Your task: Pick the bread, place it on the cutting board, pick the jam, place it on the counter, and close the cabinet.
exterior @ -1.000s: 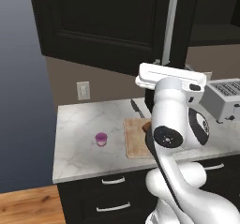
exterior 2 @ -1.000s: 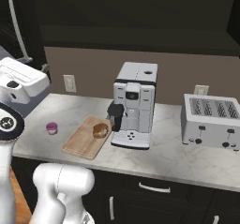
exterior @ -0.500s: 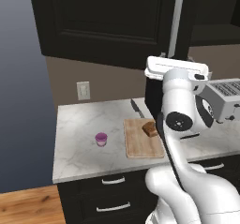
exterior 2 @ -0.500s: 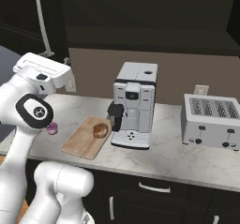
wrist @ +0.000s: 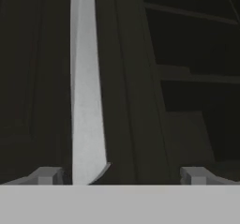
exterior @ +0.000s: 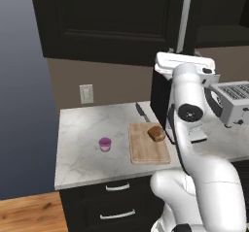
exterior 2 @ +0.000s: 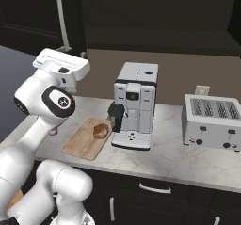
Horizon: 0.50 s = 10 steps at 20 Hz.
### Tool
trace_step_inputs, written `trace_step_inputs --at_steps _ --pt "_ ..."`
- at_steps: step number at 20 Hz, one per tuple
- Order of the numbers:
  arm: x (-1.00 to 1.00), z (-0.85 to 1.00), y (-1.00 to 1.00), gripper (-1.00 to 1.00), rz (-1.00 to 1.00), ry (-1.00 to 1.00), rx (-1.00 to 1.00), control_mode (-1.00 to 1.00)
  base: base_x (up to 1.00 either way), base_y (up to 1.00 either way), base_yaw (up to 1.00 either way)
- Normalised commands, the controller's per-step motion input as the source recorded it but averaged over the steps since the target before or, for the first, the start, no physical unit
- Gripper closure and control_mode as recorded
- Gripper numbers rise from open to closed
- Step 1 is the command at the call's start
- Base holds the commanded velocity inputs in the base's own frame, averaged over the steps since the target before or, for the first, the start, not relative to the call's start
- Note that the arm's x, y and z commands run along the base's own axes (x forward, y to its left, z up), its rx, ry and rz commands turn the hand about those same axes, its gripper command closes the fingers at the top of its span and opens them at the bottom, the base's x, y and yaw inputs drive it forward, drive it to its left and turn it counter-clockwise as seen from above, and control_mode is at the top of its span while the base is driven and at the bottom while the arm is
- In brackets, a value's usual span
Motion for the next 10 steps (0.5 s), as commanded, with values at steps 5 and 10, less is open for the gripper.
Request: trace_step_inputs --at_steps 5,10 --pt "0.67 -0.03 0.00 -1.00 0.00 -0.01 0.00 -1.00 0.00 0.00 0.00" --pt "0.61 0.00 0.00 -1.00 0.00 -0.01 0.00 -1.00 0.00 0.00 0.00"
